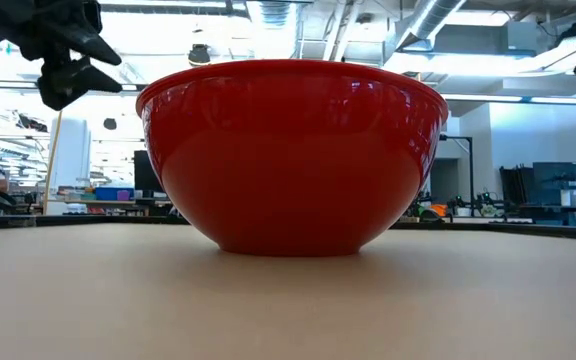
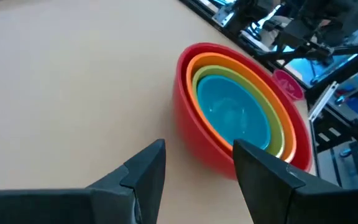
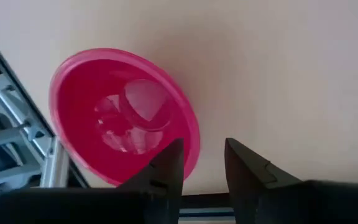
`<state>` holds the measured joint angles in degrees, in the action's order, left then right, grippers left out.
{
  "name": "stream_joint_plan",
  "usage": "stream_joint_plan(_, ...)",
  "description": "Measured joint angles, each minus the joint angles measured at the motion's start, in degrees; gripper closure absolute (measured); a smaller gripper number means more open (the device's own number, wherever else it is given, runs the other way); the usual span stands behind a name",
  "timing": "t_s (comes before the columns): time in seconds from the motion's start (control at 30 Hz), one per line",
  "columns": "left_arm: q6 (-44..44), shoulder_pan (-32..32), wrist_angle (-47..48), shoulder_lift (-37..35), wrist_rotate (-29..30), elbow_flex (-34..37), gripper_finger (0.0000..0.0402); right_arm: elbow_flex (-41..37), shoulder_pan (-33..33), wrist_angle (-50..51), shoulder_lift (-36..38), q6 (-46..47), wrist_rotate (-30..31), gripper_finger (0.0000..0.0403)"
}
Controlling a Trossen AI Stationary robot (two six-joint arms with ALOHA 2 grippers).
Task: Nest bowls inside each other
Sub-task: Stack the pink bowl on top of the blue bowl
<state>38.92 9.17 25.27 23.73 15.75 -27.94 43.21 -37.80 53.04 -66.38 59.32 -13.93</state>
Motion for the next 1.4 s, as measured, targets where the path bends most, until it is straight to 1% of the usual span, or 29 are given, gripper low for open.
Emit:
stream_joint_plan(0.1,-0.6,0.0,0.3,0.0,0.6,0.0,0.0226,-1.1,-0.1,-1.3,0.0,-1.5,0.3,0.0281)
stream_joint_plan(0.3,-2.8,0.0,1.4,0.0,7.4,0.0,0.0226,-5.8,-0.1,-9.3,0.0,-4.2,0.3,0.0281)
stream_joint_plan(0.37,-2.7,0.0,1.3,0.0,8.6,0.0,0.0226,-7.3,-0.1,-11.6,0.0,-4.8,0.3,0.0281)
stream_joint_plan(0.53,-2.6,0.0,3.9,0.0,8.9,0.0,0.0226,-9.3,0.0,-13.3,0.0,-6.8,0.3,0.0281)
stream_joint_plan(0.6,0.0,0.0,5.0,0.0,9.0,0.0,0.0226,-9.7,-0.1,-15.5,0.0,-7.3,0.3,0.0285)
stream_joint_plan(0.67,-0.1,0.1,4.4,0.0,9.0,0.3,0.0226,-10.3,-0.1,-18.1,0.0,-7.4,0.3,0.0292)
stream_joint_plan(0.77,-7.4,0.7,1.4,-0.4,9.3,1.6,0.0226,-11.2,-0.1,-23.3,0.0,-8.7,-0.3,0.0314)
stream_joint_plan(0.83,-12.6,1.0,-1.0,-0.6,11.1,2.7,0.0226,-11.2,0.0,-25.2,0.0,-8.5,-0.6,0.0339)
stream_joint_plan(0.93,-18.9,1.1,-3.9,-0.6,14.2,4.5,0.0226,-11.1,0.2,-26.3,0.0,-3.7,-0.3,0.0384)
stream_joint_plan(0.97,-20.8,1.1,-5.4,-0.7,14.5,5.4,0.0226,-11.1,0.5,-26.5,0.0,-1.8,-0.2,0.0391)
stream_joint_plan(1.07,-25.5,1.1,-8.9,-1.8,12.5,8.4,0.0226,-9.6,1.3,-26.4,0.0,3.3,0.0,0.0392)
stream_joint_plan(1.2,-29.1,1.1,-14.6,-5.4,6.1,13.3,0.0226,-5.2,3.2,-26.5,0.0,6.9,0.0,0.0399)
stream_joint_plan(1.3,-30.3,1.1,-21.9,-9.5,1.9,17.8,0.0226,-0.1,5.1,-26.1,0.0,9.0,0.6,0.04)
stream_joint_plan(1.4,-29.4,1.1,-26.5,-13.4,0.6,22.0,0.0226,5.2,7.5,-24.9,-0.3,11.0,2.5,0.0401)
